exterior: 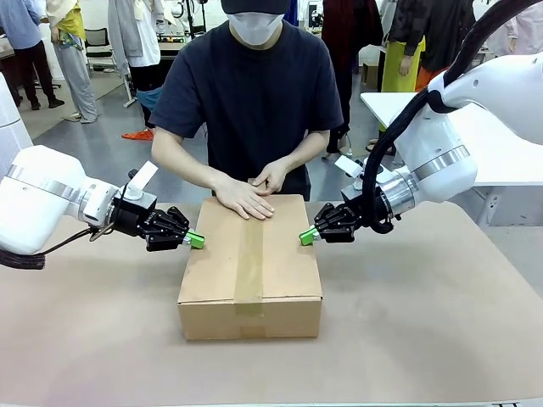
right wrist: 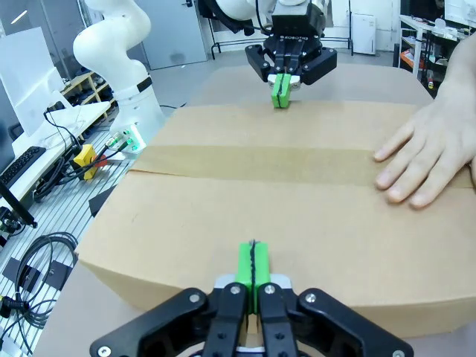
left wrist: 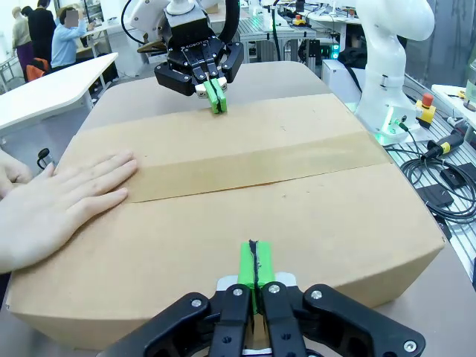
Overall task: Wrap the clocks to prevent damage.
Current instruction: After the human seals the box with tape, release both hands from the side flaps of the Package Box.
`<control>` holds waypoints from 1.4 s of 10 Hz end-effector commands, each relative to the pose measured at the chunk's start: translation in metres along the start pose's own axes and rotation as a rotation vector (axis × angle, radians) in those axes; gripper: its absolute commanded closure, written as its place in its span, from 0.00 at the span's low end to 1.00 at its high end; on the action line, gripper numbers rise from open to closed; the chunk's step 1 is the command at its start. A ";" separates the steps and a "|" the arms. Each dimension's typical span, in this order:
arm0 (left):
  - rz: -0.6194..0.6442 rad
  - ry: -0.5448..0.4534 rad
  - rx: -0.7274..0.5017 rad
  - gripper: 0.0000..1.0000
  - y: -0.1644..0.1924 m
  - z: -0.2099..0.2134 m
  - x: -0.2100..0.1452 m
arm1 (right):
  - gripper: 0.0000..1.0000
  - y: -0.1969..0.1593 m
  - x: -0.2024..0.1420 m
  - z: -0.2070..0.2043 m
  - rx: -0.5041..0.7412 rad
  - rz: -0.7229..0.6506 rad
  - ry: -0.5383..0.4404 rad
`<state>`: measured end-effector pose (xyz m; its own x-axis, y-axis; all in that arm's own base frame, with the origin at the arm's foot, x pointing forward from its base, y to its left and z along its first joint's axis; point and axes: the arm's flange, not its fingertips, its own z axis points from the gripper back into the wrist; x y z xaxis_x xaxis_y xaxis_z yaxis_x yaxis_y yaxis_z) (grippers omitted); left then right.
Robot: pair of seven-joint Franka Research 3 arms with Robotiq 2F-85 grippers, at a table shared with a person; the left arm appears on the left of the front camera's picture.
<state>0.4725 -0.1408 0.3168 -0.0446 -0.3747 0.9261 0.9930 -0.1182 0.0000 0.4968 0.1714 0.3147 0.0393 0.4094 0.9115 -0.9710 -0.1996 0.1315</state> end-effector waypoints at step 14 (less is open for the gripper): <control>-0.002 0.002 -0.001 1.00 0.000 -0.003 0.000 | 0.99 0.000 -0.003 -0.002 -0.008 -0.002 -0.001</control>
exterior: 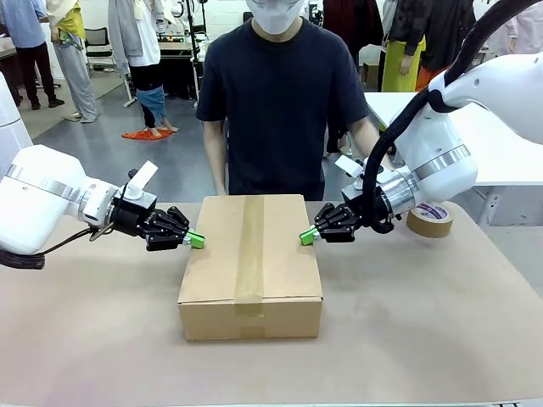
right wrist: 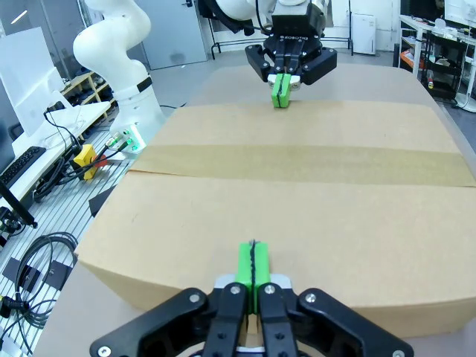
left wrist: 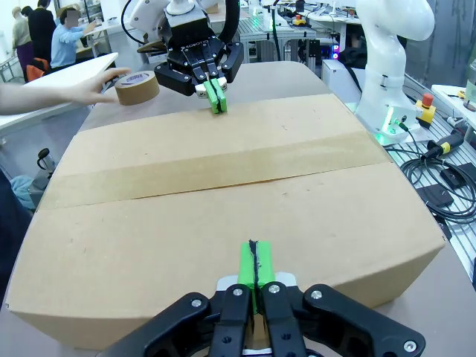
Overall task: Wrap the clocks to prevent damage.
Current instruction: After the human seals the box with tape, release both hands from the side flaps of the Package Box.
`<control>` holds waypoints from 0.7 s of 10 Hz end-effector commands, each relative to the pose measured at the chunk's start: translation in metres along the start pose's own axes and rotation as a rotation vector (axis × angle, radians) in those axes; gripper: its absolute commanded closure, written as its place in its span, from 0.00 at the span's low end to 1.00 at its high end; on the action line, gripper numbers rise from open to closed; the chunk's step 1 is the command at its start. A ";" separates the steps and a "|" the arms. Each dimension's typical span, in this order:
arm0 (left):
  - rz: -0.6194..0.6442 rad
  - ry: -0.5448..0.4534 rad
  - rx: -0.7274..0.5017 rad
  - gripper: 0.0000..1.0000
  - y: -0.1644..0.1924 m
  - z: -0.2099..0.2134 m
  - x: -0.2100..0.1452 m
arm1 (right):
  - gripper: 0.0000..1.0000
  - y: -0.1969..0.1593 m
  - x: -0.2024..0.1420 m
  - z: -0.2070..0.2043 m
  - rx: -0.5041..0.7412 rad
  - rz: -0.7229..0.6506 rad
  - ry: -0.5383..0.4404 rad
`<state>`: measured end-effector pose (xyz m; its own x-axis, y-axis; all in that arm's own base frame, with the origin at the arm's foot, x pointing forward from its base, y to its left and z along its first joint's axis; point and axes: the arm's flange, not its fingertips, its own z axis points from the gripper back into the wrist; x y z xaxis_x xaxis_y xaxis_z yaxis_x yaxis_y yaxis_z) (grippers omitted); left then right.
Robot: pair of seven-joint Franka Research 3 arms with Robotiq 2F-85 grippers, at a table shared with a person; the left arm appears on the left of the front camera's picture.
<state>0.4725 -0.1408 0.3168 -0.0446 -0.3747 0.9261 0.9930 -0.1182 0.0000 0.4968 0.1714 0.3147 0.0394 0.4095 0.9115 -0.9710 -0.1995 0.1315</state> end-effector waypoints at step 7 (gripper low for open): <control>-0.002 0.002 -0.001 1.00 0.000 -0.002 0.000 | 0.99 0.000 -0.003 -0.002 -0.008 -0.002 -0.001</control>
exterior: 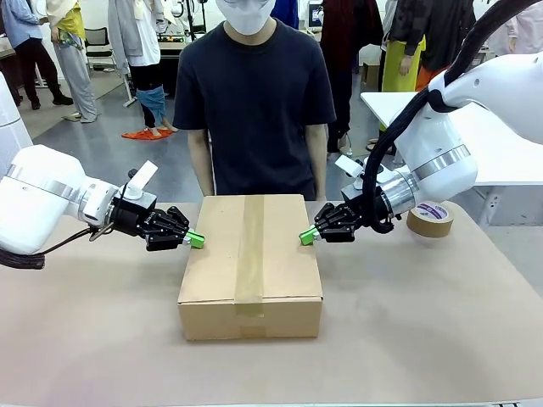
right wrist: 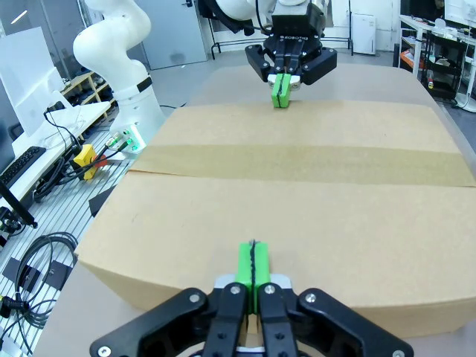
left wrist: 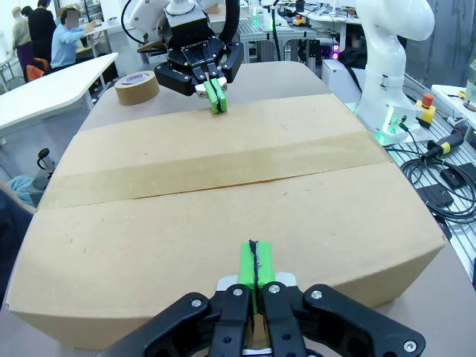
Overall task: Wrap the clocks to prevent damage.
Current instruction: After the human seals the box with tape, release both hands from the side flaps of the Package Box.
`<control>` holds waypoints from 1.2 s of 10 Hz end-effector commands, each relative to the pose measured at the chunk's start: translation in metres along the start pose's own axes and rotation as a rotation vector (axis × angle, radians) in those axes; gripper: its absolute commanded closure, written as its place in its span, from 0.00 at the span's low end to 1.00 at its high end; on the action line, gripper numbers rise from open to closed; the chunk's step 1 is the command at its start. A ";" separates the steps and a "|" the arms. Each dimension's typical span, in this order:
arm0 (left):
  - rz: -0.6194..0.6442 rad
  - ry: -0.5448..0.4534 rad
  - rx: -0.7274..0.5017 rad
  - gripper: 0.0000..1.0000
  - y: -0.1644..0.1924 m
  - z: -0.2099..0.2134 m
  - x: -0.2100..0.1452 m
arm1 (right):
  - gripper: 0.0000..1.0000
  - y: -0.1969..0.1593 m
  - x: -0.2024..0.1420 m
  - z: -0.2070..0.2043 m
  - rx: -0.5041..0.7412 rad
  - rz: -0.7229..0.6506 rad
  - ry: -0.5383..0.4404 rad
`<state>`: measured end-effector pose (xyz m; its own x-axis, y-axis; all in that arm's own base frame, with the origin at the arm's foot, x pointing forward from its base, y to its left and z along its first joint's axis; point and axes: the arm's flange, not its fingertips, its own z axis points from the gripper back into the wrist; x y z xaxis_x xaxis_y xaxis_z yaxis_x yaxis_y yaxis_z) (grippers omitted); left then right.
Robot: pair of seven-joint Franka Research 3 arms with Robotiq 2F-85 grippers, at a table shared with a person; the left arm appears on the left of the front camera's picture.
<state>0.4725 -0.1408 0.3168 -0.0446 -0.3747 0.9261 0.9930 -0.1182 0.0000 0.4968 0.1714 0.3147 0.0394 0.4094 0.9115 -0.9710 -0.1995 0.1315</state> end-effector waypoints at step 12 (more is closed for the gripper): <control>0.091 0.505 0.014 1.00 -0.053 0.140 0.200 | 0.99 0.148 0.176 0.124 -0.370 -0.242 0.381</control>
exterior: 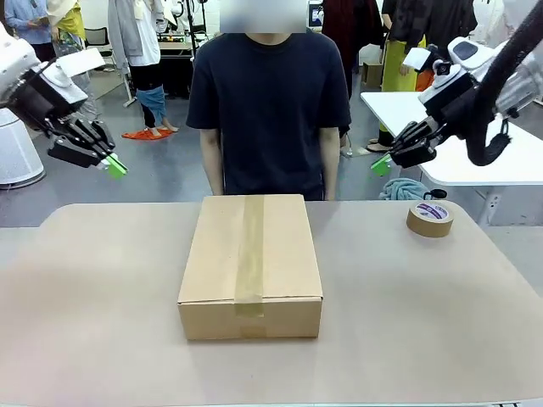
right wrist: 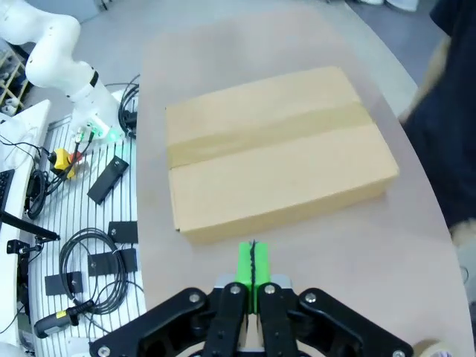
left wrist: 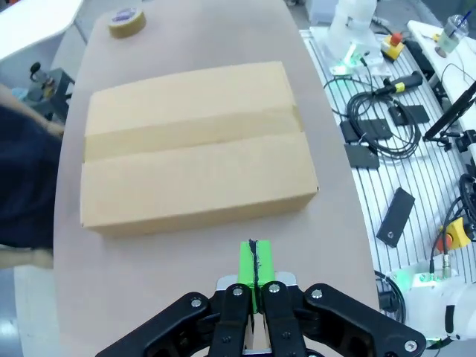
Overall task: Wrap the clocks to prevent damage.
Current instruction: After the human seals the box with tape, release both hands from the side flaps of the Package Box.
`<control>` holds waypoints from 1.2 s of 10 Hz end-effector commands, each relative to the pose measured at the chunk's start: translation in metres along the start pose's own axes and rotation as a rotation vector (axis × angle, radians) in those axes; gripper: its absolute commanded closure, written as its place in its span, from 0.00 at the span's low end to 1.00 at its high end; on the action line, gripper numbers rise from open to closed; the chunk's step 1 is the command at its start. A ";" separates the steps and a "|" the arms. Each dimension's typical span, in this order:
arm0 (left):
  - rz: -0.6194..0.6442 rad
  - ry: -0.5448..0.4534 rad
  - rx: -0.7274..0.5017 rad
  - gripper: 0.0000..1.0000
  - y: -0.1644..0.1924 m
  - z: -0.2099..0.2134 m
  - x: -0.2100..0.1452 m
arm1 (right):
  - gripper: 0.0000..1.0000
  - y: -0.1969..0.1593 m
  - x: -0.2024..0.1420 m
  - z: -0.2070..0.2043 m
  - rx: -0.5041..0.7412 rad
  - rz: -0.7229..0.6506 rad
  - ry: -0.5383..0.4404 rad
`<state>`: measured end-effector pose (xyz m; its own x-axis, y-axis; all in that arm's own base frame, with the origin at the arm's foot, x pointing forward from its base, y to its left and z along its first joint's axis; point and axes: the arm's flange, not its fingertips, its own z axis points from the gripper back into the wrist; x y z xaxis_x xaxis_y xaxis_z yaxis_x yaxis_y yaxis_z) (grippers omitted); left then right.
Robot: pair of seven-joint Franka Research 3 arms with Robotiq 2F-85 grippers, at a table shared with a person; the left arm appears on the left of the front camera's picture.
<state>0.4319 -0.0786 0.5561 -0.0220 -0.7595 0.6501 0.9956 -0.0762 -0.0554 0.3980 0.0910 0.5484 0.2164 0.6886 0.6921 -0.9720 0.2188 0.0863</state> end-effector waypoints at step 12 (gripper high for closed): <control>0.000 0.000 0.000 1.00 0.000 0.000 0.000 | 0.99 0.000 0.000 0.000 0.000 0.000 0.000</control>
<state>0.4297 -0.0778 0.5540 -0.0230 -0.7607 0.6487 0.9951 -0.0796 -0.0581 0.3941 0.0910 0.5501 0.2196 0.6831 0.6965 -0.9719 0.2149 0.0958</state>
